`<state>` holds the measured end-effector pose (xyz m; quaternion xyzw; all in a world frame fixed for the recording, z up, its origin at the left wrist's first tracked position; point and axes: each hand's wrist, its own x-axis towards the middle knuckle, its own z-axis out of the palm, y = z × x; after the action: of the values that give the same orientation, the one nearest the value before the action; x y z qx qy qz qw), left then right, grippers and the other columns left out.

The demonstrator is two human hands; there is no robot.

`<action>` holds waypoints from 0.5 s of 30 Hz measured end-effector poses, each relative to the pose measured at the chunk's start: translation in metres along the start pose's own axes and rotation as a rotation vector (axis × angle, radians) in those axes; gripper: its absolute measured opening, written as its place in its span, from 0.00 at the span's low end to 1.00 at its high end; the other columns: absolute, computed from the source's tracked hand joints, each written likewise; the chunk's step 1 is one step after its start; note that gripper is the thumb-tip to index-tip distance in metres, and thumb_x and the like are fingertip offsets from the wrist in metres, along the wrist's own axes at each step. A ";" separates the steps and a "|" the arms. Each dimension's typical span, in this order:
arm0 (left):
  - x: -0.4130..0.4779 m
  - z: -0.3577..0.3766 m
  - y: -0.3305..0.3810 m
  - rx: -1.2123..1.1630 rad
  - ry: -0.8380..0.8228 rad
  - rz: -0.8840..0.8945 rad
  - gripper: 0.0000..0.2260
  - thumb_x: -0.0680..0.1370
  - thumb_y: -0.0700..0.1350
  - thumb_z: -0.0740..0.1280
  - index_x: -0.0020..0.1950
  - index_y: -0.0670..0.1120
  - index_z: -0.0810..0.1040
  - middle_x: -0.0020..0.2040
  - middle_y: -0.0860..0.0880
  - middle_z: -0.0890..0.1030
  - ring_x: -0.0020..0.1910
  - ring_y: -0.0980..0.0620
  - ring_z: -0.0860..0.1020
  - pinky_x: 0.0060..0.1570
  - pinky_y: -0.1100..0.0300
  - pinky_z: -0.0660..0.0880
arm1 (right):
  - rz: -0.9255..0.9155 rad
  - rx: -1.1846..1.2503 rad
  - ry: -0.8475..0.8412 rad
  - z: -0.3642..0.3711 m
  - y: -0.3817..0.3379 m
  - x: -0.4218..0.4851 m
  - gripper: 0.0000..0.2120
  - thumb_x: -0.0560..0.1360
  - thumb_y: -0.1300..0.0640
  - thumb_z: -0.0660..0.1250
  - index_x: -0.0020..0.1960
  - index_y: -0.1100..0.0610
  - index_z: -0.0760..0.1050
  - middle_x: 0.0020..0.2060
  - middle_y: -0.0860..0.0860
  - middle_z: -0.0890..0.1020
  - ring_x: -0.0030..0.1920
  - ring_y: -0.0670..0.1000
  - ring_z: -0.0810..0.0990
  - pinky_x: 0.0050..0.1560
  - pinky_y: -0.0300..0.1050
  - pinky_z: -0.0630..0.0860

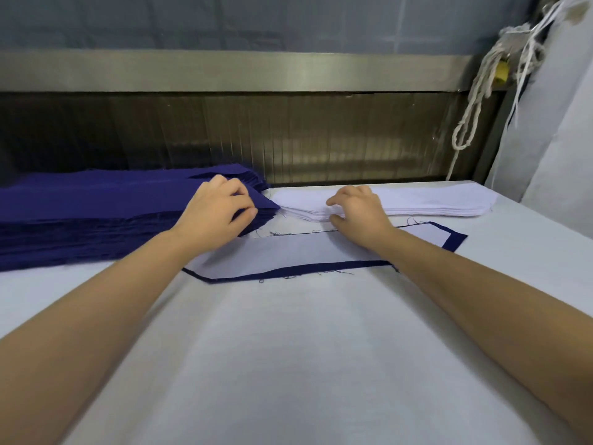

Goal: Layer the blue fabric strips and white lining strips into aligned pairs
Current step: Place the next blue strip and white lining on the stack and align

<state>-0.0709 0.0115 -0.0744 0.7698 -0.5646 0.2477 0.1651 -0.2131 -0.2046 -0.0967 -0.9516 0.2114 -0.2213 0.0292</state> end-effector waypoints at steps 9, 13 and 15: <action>0.028 0.027 0.019 -0.049 -0.137 -0.079 0.12 0.80 0.48 0.60 0.50 0.44 0.82 0.52 0.49 0.76 0.51 0.47 0.69 0.52 0.54 0.66 | -0.006 -0.117 0.071 0.012 -0.012 0.017 0.12 0.79 0.62 0.56 0.51 0.56 0.79 0.51 0.53 0.79 0.53 0.56 0.70 0.46 0.43 0.59; 0.035 0.033 0.023 -0.097 -0.152 -0.112 0.12 0.80 0.47 0.59 0.50 0.45 0.82 0.50 0.49 0.77 0.50 0.46 0.70 0.52 0.52 0.68 | 0.096 0.092 0.098 0.008 -0.012 0.020 0.09 0.78 0.60 0.60 0.50 0.58 0.80 0.49 0.52 0.81 0.53 0.54 0.73 0.47 0.43 0.67; 0.038 0.035 0.026 -0.152 -0.138 -0.124 0.10 0.79 0.45 0.60 0.50 0.46 0.81 0.47 0.49 0.78 0.49 0.46 0.71 0.51 0.52 0.70 | 0.183 0.250 0.101 0.006 -0.011 0.022 0.06 0.76 0.59 0.64 0.46 0.58 0.79 0.46 0.52 0.82 0.49 0.53 0.76 0.43 0.42 0.69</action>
<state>-0.0796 -0.0450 -0.0821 0.8037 -0.5431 0.1401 0.1987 -0.1881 -0.2038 -0.0909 -0.9050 0.2691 -0.2900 0.1565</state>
